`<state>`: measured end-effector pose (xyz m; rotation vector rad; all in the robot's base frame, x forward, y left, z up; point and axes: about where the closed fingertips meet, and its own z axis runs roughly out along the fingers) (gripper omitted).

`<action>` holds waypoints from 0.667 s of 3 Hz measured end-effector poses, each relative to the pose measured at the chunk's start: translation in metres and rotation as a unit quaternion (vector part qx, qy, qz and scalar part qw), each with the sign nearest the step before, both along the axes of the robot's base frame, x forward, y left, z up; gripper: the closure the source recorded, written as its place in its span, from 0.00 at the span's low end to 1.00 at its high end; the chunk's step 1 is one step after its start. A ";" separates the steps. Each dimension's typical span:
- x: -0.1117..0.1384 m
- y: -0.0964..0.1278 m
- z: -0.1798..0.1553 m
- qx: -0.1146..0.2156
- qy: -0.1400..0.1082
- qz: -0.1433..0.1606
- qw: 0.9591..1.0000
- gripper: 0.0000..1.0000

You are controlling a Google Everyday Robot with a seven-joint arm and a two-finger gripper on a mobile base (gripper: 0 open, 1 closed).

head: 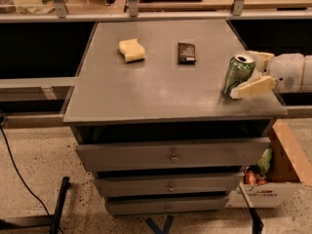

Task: Knock green can over

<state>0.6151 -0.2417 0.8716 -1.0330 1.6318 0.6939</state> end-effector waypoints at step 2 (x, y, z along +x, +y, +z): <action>-0.003 -0.002 -0.002 0.004 0.000 -0.005 1.000 0.19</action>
Offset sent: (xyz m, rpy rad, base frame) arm -0.0072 -0.0105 -0.0019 0.0075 0.0017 -0.0297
